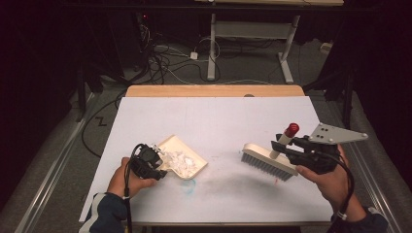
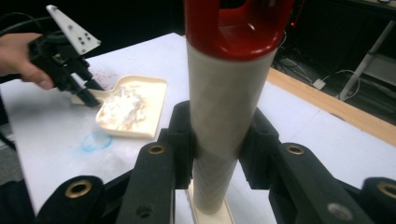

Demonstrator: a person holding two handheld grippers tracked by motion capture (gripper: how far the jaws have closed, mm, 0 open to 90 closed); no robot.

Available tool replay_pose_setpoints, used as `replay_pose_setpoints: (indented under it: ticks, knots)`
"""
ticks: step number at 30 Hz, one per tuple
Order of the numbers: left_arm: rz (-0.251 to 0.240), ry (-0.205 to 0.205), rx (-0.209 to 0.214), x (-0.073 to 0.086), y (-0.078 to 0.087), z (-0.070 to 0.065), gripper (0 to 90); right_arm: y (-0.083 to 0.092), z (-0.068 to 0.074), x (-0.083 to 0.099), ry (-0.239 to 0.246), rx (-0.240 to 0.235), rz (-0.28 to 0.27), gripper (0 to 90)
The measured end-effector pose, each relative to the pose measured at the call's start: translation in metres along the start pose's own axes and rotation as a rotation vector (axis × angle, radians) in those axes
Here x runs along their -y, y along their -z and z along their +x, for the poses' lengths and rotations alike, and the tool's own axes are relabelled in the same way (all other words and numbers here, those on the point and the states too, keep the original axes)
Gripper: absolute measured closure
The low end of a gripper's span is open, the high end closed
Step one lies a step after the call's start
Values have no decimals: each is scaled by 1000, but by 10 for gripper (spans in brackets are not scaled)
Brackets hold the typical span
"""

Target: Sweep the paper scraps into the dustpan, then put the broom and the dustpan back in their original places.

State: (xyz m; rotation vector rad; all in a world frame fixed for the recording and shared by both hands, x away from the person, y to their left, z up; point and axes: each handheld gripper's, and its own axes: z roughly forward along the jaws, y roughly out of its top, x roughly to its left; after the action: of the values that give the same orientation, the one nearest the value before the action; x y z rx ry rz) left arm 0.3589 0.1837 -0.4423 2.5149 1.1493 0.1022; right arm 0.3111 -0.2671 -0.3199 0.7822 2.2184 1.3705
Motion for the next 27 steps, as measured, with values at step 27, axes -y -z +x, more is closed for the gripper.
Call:
replay_pose_setpoints:
  ticks: [27]
  knots:
    - [-139, 236, -54, 12, -9, 27, 611, -14, -45, 23, -79, -125, 235, 696]
